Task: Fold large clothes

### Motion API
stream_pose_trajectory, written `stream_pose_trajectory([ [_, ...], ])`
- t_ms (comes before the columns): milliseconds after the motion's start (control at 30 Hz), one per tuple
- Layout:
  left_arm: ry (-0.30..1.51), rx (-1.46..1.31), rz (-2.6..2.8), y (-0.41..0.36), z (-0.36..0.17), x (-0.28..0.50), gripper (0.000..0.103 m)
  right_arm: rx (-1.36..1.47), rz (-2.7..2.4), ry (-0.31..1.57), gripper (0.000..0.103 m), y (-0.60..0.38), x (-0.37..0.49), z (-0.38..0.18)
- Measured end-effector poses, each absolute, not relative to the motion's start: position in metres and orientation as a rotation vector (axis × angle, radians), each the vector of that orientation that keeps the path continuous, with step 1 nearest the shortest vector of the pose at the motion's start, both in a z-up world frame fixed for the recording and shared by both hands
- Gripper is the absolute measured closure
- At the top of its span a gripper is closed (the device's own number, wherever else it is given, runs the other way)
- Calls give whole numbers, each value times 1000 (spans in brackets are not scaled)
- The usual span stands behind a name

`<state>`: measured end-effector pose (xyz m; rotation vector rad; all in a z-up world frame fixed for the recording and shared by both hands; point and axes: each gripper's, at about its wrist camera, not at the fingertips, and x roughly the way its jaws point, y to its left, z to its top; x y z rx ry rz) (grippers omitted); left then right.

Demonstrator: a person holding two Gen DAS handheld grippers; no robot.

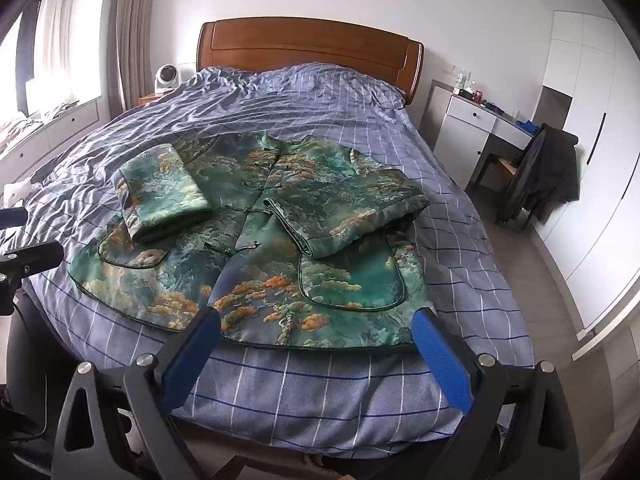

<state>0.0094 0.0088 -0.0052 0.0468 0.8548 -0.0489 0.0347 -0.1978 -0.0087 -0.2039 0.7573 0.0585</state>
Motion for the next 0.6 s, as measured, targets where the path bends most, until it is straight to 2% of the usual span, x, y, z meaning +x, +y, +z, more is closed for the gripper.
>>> stream_pose_trajectory([
  [600,851,27,-19,17,-7,12,0,-162,114,744,5,-199,35,-11],
])
